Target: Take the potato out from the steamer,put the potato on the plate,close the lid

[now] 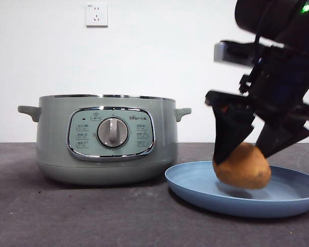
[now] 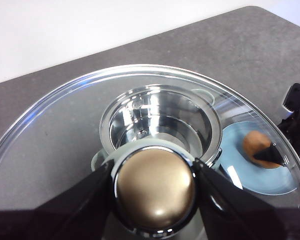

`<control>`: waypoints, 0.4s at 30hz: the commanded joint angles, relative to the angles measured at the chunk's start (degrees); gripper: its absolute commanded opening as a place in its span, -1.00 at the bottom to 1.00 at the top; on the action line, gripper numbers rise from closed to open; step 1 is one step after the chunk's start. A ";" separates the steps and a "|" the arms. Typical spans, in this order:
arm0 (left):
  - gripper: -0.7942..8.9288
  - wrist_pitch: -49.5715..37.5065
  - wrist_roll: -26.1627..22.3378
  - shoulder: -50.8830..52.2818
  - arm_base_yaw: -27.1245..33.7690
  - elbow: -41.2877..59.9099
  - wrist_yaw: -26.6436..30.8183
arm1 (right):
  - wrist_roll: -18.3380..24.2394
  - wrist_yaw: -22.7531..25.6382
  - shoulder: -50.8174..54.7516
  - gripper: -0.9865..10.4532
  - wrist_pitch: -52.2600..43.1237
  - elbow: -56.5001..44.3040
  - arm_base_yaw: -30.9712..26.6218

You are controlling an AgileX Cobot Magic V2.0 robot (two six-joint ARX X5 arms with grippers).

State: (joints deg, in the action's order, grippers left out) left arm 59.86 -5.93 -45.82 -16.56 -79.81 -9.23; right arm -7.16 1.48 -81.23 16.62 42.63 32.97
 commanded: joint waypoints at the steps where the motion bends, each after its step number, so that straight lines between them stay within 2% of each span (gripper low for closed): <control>1: -0.85 -2.75 0.28 0.11 0.11 -0.24 -1.53 | -1.14 -0.09 -1.31 -0.85 -0.24 -0.66 -0.02; 5: -0.85 -3.52 0.28 -1.60 0.11 -0.24 -3.17 | -1.46 -0.02 -1.27 -0.70 0.09 -0.66 -0.02; 10: -0.85 -5.62 0.09 -5.16 0.09 -0.24 -3.50 | -2.08 0.07 -1.27 0.03 0.37 -0.66 -0.39; 12: -0.85 -6.54 0.00 -7.04 0.09 -0.24 -4.85 | -2.49 0.07 -1.27 0.17 0.37 -0.66 -0.39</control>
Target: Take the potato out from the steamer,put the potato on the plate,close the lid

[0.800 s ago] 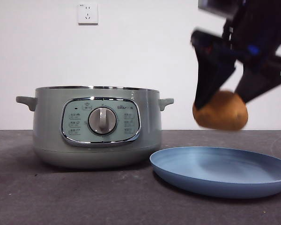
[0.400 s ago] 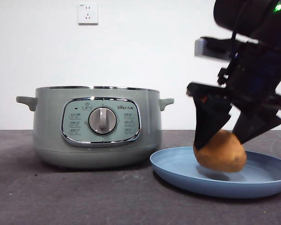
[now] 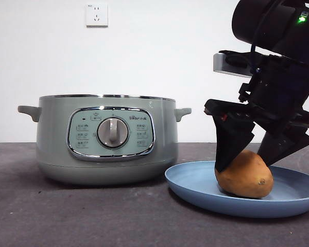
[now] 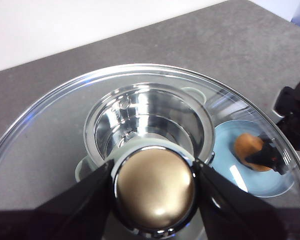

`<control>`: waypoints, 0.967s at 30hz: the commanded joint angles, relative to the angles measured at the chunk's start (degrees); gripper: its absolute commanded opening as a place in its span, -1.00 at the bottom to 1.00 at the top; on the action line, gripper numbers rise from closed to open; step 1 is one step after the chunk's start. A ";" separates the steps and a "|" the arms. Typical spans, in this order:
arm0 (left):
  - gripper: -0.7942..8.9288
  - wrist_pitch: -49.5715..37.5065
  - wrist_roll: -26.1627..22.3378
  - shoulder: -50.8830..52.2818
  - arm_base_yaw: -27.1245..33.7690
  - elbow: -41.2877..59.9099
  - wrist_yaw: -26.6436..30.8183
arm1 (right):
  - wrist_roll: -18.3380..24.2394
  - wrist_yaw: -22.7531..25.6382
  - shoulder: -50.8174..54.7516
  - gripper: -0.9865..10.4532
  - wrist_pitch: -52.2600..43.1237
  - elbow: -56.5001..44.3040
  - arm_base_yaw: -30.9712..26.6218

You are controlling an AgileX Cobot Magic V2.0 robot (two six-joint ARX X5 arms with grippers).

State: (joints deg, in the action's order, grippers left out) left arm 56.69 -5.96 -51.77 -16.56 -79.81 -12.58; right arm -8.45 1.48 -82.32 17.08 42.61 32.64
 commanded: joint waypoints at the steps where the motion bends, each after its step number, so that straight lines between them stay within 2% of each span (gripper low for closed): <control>1: -0.85 -3.96 0.00 -2.01 0.04 -0.24 -2.16 | -1.18 0.07 -0.15 0.17 -0.09 -0.61 -0.07; 11: -0.85 -14.99 -0.35 -13.60 -1.53 -0.24 -2.75 | -1.11 0.37 4.39 0.17 -0.17 0.31 -0.07; 29: -0.85 -28.02 -1.84 -33.29 -4.94 -0.24 -2.45 | -1.05 3.48 33.75 0.16 8.57 8.46 -0.07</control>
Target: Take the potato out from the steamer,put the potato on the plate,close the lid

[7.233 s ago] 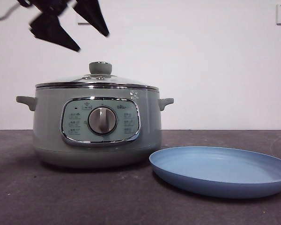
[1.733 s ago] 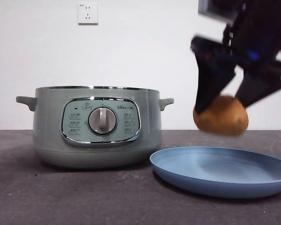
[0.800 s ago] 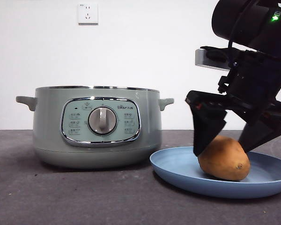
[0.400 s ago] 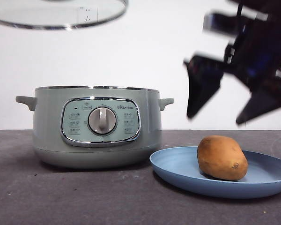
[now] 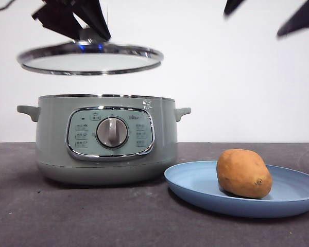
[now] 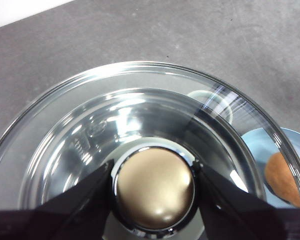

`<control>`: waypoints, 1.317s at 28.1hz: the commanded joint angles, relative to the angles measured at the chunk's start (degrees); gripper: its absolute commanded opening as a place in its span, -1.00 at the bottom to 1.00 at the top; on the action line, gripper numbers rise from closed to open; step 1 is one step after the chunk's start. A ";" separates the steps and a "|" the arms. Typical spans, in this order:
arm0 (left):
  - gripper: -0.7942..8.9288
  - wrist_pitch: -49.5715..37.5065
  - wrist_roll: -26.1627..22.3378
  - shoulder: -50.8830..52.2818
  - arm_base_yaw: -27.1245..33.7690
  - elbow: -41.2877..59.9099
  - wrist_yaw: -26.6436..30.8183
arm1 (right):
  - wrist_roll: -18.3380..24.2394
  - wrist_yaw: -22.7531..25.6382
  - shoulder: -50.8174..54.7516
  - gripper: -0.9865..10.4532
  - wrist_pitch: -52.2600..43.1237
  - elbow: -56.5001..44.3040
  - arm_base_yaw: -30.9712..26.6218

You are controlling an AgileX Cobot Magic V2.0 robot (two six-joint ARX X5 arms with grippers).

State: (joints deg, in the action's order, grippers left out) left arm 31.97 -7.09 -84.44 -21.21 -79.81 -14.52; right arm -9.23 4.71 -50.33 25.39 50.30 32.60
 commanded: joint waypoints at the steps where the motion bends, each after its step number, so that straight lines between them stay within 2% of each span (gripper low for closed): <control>1: -0.85 -4.24 -0.70 -1.70 -0.28 -0.24 -0.50 | -0.11 0.33 3.39 0.16 0.52 1.44 -0.02; 4: -0.85 -5.79 -0.70 -4.24 -0.61 -0.24 -0.52 | 0.37 0.50 6.82 0.16 0.63 3.06 -0.02; 7: -0.85 -6.43 -0.70 -5.88 -0.68 -0.24 -0.48 | 1.79 3.30 8.13 0.16 0.70 3.76 0.00; 14: -0.85 -7.10 -0.68 -8.39 -1.40 -0.22 -0.31 | 2.29 3.21 8.22 0.16 2.10 3.76 -0.02; 20: -0.85 -6.36 -0.72 -8.39 -2.10 -0.11 2.54 | 2.71 3.21 8.22 0.16 2.10 3.76 -0.02; 29: -0.83 -3.96 -0.72 -8.41 -2.10 -0.09 2.51 | 2.69 3.15 8.24 0.16 2.12 3.76 0.00; 30: -0.78 -3.78 -0.68 -8.41 -2.10 -0.09 2.51 | 2.69 3.10 8.24 0.16 2.12 3.76 0.00; 31: -0.61 -3.80 -0.68 -8.41 -2.10 -0.09 2.51 | 2.69 3.10 8.22 0.16 2.12 3.76 0.00; 33: 0.02 -3.80 -0.59 -8.41 -2.10 -0.09 2.49 | 2.67 3.08 8.22 0.16 2.14 3.78 0.00; 34: 0.19 -3.80 -0.57 -8.41 -2.08 -0.09 2.49 | 2.67 3.08 8.22 0.16 2.16 3.76 0.00; 37: 0.20 -3.98 -0.57 -8.35 -2.10 -0.11 2.49 | 2.62 2.78 8.22 0.16 2.23 3.76 0.04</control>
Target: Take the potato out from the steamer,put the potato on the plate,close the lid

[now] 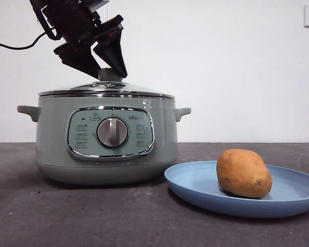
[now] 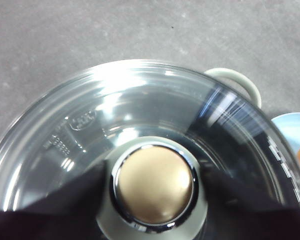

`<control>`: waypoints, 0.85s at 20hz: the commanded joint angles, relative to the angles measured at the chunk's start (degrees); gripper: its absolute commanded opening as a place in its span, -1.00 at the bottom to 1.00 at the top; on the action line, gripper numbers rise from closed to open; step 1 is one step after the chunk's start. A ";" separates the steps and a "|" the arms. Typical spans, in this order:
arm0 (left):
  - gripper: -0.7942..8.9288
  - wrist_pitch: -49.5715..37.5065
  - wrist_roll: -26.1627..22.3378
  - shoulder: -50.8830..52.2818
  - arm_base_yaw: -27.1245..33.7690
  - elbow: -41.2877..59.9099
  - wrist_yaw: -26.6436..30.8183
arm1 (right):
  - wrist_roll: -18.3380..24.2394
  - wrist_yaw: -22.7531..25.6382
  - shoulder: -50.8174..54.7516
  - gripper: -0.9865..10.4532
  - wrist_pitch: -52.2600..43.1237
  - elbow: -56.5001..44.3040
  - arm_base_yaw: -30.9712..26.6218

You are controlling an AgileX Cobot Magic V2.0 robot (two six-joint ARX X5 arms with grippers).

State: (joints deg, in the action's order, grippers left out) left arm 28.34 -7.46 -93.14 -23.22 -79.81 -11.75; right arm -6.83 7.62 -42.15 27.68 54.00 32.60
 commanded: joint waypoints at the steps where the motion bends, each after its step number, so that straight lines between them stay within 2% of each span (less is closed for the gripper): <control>1: 0.20 -0.26 -0.15 0.48 -0.07 -0.11 -0.26 | 0.22 -0.13 0.04 0.16 0.02 0.07 0.04; 8: 0.20 2.47 -0.04 7.15 -0.09 -0.15 -0.31 | 0.22 -0.46 0.04 0.16 4.09 0.07 0.04; 12: 0.20 11.15 -0.02 16.26 -0.09 -0.15 -0.63 | -0.92 -7.80 -0.22 0.16 7.41 0.07 0.04; 17: 0.18 24.13 0.39 27.23 -0.09 -0.15 -3.74 | -1.53 -17.88 -0.98 0.16 16.17 0.07 0.07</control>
State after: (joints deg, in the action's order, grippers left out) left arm 52.45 -7.38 -65.87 -23.22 -79.83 -15.11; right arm -7.77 -9.98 -43.13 44.21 54.00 32.60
